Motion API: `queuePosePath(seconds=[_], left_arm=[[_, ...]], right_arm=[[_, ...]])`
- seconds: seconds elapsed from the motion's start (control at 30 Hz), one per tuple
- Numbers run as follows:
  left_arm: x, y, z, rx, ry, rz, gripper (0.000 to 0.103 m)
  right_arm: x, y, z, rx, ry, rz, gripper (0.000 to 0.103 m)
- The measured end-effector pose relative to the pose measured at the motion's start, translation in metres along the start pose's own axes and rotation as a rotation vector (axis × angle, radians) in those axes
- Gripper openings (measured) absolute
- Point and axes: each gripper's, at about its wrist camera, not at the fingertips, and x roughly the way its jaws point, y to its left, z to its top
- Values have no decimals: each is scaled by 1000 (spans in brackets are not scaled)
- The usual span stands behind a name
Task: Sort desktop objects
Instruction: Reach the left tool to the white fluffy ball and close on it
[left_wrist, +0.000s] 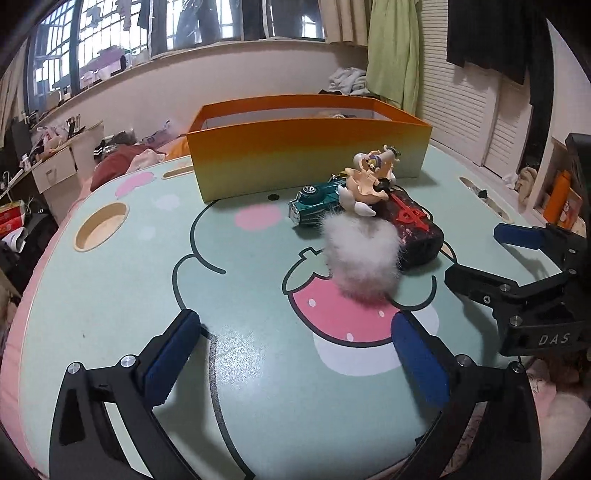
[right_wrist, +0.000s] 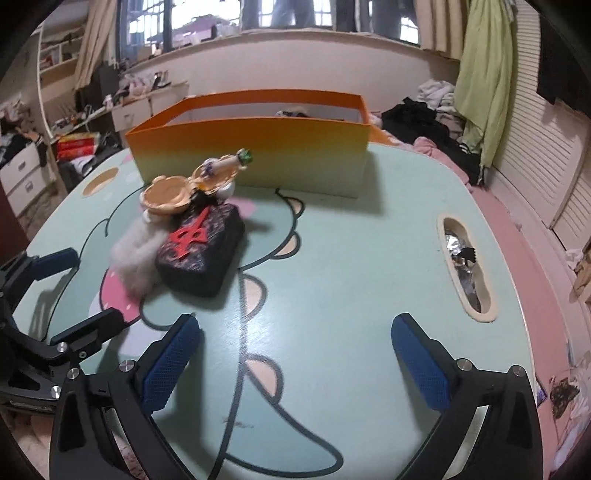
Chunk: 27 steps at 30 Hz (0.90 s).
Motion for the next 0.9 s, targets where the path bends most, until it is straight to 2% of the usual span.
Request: queuePosePath(seconds=[0.13,0.2,0.23,0.37,0.43,0.47,0.5,0.63,0.7,0.77,0.8,0.83,0.9], left_arm=[[1,1,1,-5,-3,-12,102],[-1,4,4,-16,-15,-49,98],[-3,5,5,-20,-25,-56,95],[-10,7,18,-27,-99,-72,94],[-11,4,28,-25,-123,-78,85],[-10,3,32,-24,-125,-89,84],[-6,1,39,-26,-112,-108,83],[9,-2,46,-55,-42,-171,59],[16,-2,44,-72,-26,-208,53],[15,-2,43,-70,-31,-210,46],[14,-3,42,-60,-32,-198,38],[14,-3,41,-48,-22,-178,34],[13,0,38,-53,-13,-181,34]], right_arm=[[4,1,-2,1,-11,2,103],[6,2,0,-2,-15,5,103],[7,2,0,-4,-18,8,103],[9,3,0,-6,-21,11,103],[9,3,0,-7,-22,12,103],[9,3,0,-7,-22,12,103],[9,4,0,-7,-22,12,103],[9,4,1,-8,-22,13,103],[9,5,1,-7,-22,13,103],[9,5,1,-7,-22,12,103],[9,5,1,-7,-22,12,103],[9,5,1,-6,-22,11,103],[9,5,1,-7,-22,11,103]])
